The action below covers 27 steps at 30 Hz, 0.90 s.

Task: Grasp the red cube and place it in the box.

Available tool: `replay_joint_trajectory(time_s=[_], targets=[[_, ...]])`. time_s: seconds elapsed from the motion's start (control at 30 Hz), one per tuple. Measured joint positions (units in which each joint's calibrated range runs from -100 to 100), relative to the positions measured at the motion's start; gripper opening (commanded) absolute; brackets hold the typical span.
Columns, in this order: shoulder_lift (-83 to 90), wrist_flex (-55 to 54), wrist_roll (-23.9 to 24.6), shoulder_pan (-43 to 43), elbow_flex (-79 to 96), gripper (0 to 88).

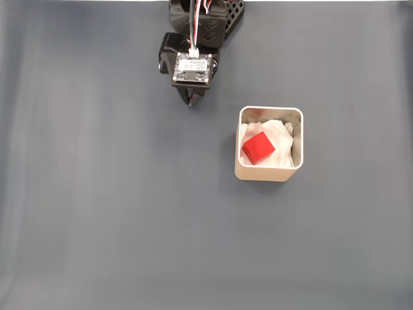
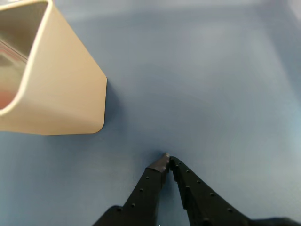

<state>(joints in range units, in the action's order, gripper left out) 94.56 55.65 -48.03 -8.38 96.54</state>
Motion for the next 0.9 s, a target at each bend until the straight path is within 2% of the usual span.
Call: replay_joint_trajectory(time_s=[0.17, 0.9], targets=[[2.67, 1.22, 0.29, 0.75, 2.28, 0.1], [5.44, 19.33, 0.98, 2.41, 2.64, 1.4]])
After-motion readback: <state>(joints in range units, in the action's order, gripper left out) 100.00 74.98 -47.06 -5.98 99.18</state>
